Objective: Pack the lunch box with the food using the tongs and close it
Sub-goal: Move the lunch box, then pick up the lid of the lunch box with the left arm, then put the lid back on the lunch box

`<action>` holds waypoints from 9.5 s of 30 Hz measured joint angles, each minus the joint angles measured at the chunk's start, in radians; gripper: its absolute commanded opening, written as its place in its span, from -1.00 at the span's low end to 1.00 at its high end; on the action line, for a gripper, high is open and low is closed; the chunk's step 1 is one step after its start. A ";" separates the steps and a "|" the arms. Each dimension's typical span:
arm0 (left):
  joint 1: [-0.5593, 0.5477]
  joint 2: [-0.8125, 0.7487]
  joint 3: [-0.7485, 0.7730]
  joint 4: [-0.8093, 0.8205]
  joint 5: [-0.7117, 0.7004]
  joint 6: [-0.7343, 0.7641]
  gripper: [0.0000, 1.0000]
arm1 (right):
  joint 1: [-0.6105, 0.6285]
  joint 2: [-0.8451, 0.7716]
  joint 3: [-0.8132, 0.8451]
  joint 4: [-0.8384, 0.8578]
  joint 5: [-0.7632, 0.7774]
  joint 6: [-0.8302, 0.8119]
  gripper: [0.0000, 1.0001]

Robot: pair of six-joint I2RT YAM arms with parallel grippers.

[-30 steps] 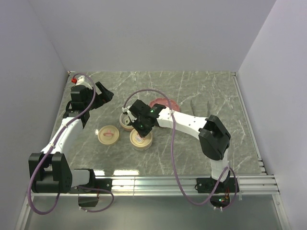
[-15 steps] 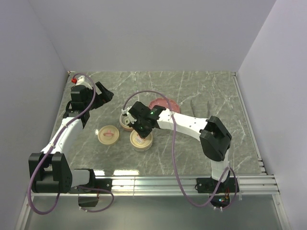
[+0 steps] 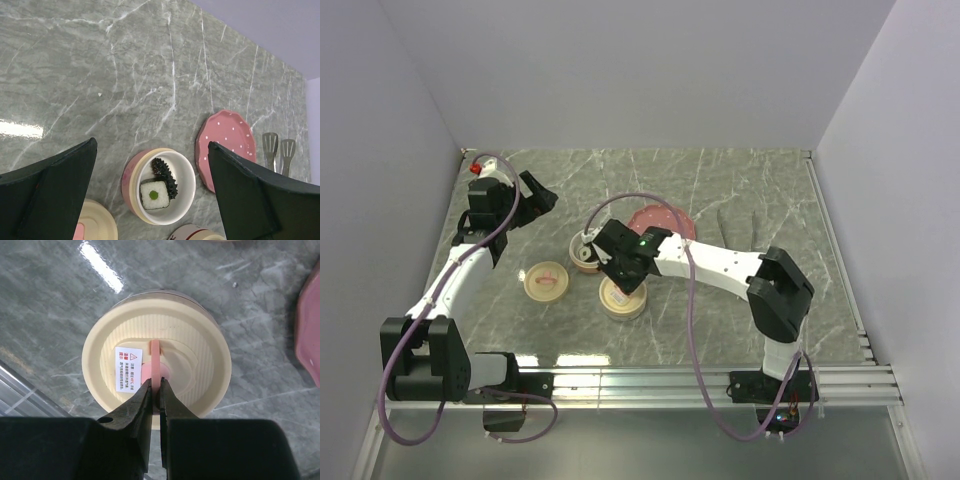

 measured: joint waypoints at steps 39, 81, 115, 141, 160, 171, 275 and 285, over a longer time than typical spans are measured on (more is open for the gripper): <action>0.000 0.008 -0.002 0.000 0.013 -0.005 0.99 | -0.199 -0.172 -0.194 -0.093 0.029 0.058 -0.28; -0.116 -0.255 -0.151 -0.600 -0.231 -0.408 0.79 | -0.537 -0.014 0.447 -0.055 -0.246 -0.027 -0.20; -0.142 -0.010 -0.251 -0.375 -0.268 -0.581 -0.17 | -0.582 -0.209 0.231 0.052 -0.433 0.018 -0.17; -0.127 0.127 0.022 -0.424 -0.286 -0.337 -0.99 | -0.580 -0.191 0.242 0.028 -0.370 0.004 -0.18; -0.172 0.111 0.309 -0.396 -0.005 -0.069 -0.99 | -0.580 -0.187 0.242 0.029 -0.267 0.020 -0.19; -0.332 0.236 0.309 -0.462 -0.027 -0.110 -0.99 | -0.580 -0.194 0.217 0.044 -0.237 0.034 -0.19; -0.175 0.130 -0.201 -0.008 0.226 -0.393 -0.75 | -0.555 -0.182 0.192 0.050 -0.285 0.035 -0.18; -0.193 0.004 -0.216 -0.126 0.112 -0.393 -0.08 | -0.552 -0.182 0.190 0.050 -0.286 0.035 -0.18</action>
